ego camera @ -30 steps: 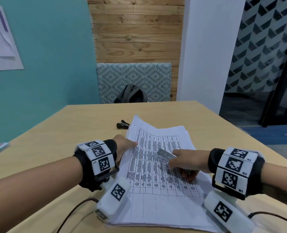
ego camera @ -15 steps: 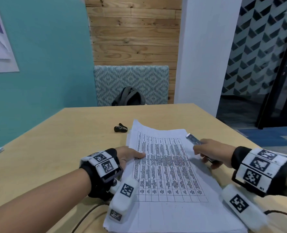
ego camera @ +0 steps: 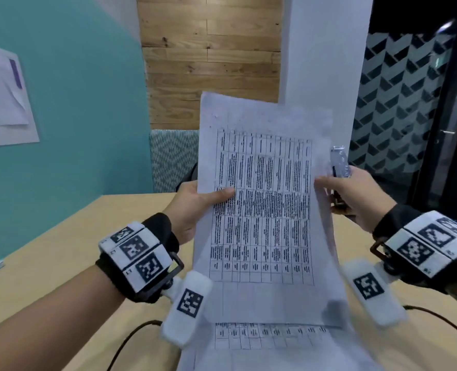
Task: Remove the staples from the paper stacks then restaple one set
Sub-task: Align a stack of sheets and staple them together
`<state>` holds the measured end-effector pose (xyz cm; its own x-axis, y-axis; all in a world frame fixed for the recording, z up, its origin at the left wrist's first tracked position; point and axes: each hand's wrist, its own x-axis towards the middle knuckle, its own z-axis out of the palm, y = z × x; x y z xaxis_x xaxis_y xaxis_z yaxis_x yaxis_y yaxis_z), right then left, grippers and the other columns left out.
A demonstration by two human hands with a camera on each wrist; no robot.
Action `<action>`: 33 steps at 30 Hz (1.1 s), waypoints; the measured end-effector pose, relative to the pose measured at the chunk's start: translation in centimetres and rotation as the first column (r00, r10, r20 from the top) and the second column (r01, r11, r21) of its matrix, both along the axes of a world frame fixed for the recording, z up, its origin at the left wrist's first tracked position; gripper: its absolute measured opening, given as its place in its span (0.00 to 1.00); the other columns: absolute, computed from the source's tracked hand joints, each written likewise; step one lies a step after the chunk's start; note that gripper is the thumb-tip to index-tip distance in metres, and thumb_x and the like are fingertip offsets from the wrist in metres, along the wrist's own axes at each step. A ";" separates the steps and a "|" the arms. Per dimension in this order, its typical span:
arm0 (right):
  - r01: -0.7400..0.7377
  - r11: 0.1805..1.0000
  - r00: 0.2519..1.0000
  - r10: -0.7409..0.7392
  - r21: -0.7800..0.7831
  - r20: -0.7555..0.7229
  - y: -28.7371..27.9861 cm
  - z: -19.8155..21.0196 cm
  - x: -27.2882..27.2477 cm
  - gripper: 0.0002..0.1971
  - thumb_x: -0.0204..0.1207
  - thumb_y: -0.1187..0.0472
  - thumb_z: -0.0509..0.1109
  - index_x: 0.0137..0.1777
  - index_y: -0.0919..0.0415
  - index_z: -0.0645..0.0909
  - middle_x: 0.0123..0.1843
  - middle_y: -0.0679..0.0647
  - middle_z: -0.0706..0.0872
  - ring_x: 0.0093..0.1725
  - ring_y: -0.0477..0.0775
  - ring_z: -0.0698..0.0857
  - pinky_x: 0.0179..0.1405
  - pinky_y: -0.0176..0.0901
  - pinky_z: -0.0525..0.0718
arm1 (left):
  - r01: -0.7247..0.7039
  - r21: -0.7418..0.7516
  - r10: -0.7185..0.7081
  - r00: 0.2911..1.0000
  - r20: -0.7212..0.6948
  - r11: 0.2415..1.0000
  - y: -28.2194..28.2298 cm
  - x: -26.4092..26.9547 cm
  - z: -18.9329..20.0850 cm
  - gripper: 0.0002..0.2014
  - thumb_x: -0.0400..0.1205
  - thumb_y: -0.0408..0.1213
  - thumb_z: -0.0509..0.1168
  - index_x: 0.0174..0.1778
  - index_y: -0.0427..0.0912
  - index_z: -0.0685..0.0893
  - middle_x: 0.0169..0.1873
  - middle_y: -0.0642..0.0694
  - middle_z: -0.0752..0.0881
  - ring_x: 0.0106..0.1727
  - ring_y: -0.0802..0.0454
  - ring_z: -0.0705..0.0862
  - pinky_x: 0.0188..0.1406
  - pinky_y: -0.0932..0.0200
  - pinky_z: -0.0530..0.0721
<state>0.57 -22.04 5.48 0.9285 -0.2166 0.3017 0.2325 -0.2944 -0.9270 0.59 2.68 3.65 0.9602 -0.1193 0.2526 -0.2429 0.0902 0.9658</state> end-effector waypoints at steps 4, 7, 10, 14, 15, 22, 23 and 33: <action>0.267 0.930 0.894 -0.140 -0.254 0.426 1.3 3.8 -2.9 0.11 0.74 0.65 0.71 0.34 0.60 0.71 0.32 0.59 0.79 0.32 0.63 0.81 0.34 0.52 0.82 | -0.139 -0.063 0.151 0.949 0.278 0.988 -0.3 -1.8 3.0 0.07 0.75 0.31 0.70 0.48 0.38 0.84 0.48 0.43 0.89 0.50 0.50 0.88 0.57 0.52 0.83; 0.341 0.875 0.856 -0.137 -0.345 0.498 1.9 4.3 -5.0 0.12 0.74 0.63 0.70 0.34 0.63 0.70 0.34 0.62 0.82 0.34 0.65 0.85 0.40 0.59 0.85 | -0.198 -0.087 0.216 0.906 0.364 0.976 -0.3 -3.0 2.3 0.07 0.76 0.32 0.70 0.49 0.39 0.85 0.47 0.46 0.90 0.51 0.53 0.88 0.54 0.61 0.83; 0.200 0.919 0.943 -0.086 -0.340 0.322 2.0 2.1 -5.7 0.09 0.73 0.65 0.71 0.36 0.64 0.73 0.31 0.56 0.80 0.28 0.59 0.87 0.37 0.57 0.86 | -0.190 -0.017 0.187 0.939 0.287 0.982 0.0 -3.5 -0.5 0.10 0.74 0.34 0.72 0.51 0.38 0.86 0.48 0.47 0.91 0.51 0.52 0.88 0.54 0.57 0.84; 0.193 0.927 0.955 -0.102 -0.321 0.278 1.6 0.0 -5.1 0.08 0.73 0.65 0.72 0.39 0.66 0.76 0.32 0.57 0.82 0.30 0.60 0.88 0.34 0.51 0.85 | -0.191 0.012 0.181 0.944 0.275 0.981 0.2 -3.3 -0.2 0.12 0.68 0.47 0.72 0.45 0.48 0.87 0.43 0.56 0.91 0.46 0.61 0.87 0.44 0.67 0.81; 0.196 0.927 0.954 -0.105 -0.319 0.281 1.5 0.0 -5.0 0.08 0.73 0.64 0.72 0.38 0.65 0.76 0.32 0.57 0.82 0.29 0.60 0.88 0.35 0.52 0.85 | -0.201 -0.009 0.194 0.936 0.293 0.980 0.1 -3.2 0.9 0.13 0.68 0.51 0.72 0.44 0.50 0.86 0.42 0.58 0.90 0.44 0.62 0.87 0.43 0.67 0.81; 0.172 0.939 0.950 -0.079 -0.297 0.302 0.8 -0.1 -4.4 0.15 0.75 0.53 0.72 0.36 0.62 0.74 0.30 0.54 0.81 0.23 0.49 0.86 0.33 0.51 0.84 | -0.341 -0.250 0.423 0.734 0.532 0.906 -0.4 -1.7 8.3 0.09 0.79 0.42 0.67 0.33 0.48 0.81 0.37 0.40 0.81 0.40 0.45 0.78 0.44 0.41 0.81; 0.168 0.949 0.944 -0.077 -0.267 0.321 0.6 0.1 -4.3 0.21 0.73 0.45 0.71 0.38 0.66 0.75 0.32 0.56 0.81 0.24 0.48 0.85 0.32 0.51 0.83 | -0.355 -0.259 0.439 0.724 0.532 0.898 -0.4 -1.4 8.3 0.09 0.79 0.40 0.68 0.32 0.48 0.81 0.37 0.39 0.80 0.40 0.46 0.77 0.44 0.39 0.82; -0.196 0.980 0.690 0.110 0.039 0.716 7.3 11.0 -4.5 0.18 0.83 0.46 0.53 0.37 0.55 0.71 0.34 0.53 0.77 0.30 0.47 0.77 0.29 0.39 0.79 | -0.388 -0.256 0.452 0.595 0.665 0.886 -2.0 -2.0 7.5 0.08 0.78 0.39 0.69 0.33 0.52 0.82 0.24 0.62 0.82 0.32 0.60 0.78 0.38 0.59 0.81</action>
<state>-3.97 -14.75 16.46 0.4725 -0.1609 0.8665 0.8643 -0.1076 -0.4913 -1.45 0.65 11.12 0.4393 0.3018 0.8461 -0.8597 -0.1321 0.4934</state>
